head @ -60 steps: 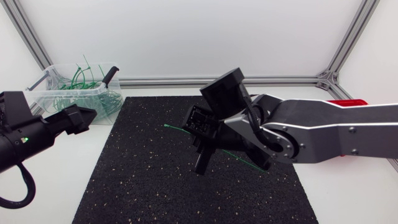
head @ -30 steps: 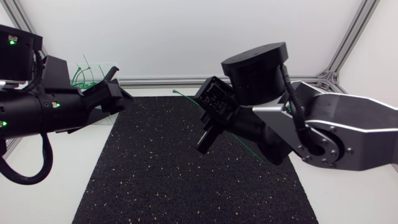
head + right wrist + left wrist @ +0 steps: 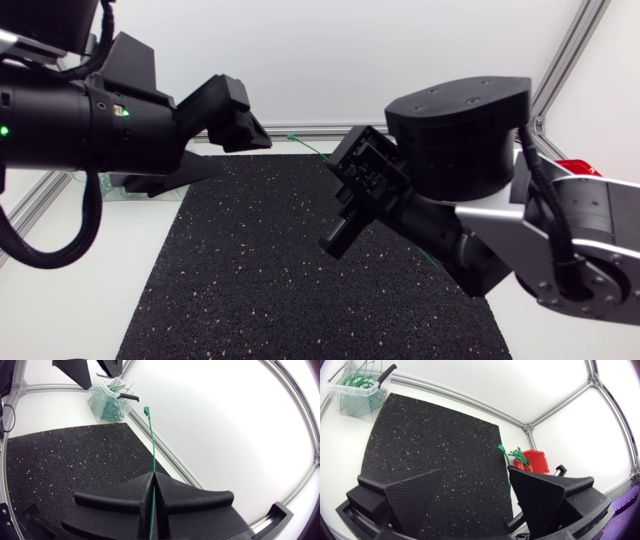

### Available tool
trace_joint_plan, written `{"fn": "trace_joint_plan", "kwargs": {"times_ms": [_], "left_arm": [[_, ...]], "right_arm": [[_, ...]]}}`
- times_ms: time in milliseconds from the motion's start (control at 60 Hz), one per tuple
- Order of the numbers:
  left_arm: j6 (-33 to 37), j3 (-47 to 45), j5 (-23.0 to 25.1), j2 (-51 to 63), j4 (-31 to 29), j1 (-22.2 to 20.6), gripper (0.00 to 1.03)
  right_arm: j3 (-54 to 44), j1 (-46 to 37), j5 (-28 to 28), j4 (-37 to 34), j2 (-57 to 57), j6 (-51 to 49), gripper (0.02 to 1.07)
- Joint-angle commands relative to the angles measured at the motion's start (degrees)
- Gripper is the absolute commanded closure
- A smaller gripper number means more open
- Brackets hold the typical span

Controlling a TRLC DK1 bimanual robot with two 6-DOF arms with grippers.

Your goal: Take a green cable tie from the red box, thread the tail through the head to close it, then place it in the transparent bin on the left.

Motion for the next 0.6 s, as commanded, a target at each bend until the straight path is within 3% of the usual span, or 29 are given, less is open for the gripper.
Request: {"fn": "trace_joint_plan", "kwargs": {"times_ms": [0,433,517,583], "left_arm": [[-3.97,2.70,-0.33,2.39,-1.62,-0.35,0.15],[-9.24,10.00,-3.93,9.07,-2.06,-1.40,0.15],[-10.74,10.79,-4.20,10.04,-1.45,-1.05,0.19],[-11.35,10.52,-4.20,10.39,0.40,-0.17,0.31]], "right_arm": [[0.76,0.85,1.73,0.94,1.74,-0.69,1.01],[6.03,1.99,6.48,3.22,6.57,-2.36,1.01],[6.21,2.16,6.92,4.01,6.92,-2.36,1.01],[6.03,2.52,7.09,4.89,7.10,-2.36,1.01]]}}
